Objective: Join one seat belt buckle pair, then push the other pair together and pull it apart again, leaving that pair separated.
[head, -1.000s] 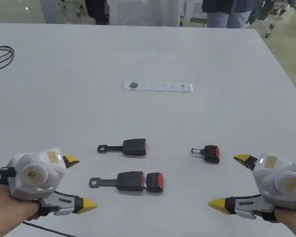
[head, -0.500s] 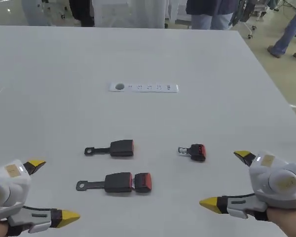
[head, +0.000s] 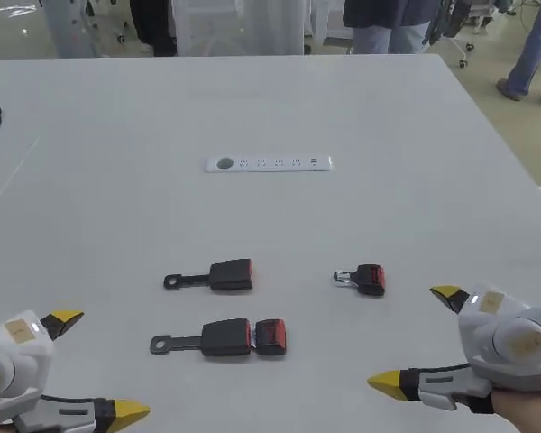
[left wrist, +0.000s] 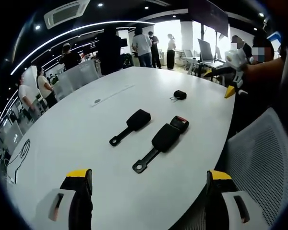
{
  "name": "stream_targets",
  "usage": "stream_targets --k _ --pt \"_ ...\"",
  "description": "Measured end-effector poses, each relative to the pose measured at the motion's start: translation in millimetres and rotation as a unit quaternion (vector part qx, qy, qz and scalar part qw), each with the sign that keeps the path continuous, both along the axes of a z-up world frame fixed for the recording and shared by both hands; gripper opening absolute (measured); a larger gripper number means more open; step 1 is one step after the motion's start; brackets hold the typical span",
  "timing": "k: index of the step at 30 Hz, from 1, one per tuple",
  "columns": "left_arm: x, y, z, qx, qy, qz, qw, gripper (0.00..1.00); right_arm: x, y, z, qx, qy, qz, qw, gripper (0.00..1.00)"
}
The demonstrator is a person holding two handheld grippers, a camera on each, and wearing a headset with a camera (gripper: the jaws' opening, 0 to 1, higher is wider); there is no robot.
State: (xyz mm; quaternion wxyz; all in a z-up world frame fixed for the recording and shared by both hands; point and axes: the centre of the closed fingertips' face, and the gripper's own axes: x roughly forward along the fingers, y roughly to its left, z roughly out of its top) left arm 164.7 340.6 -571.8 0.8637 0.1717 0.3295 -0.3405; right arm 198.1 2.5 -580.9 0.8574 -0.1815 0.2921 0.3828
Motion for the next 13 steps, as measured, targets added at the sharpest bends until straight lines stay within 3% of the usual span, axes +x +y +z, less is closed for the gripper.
stream_targets --k 10,13 --pt "2.0 -2.6 4.9 -0.006 -0.007 0.004 0.9999 1.0 2.4 -4.8 0.8 0.001 -0.002 -0.009 1.0 1.0" --pt "4.5 -3.1 7.5 -0.007 -0.019 0.004 0.9998 1.0 6.7 -7.9 3.3 0.002 -0.011 -0.02 0.9997 1.0"
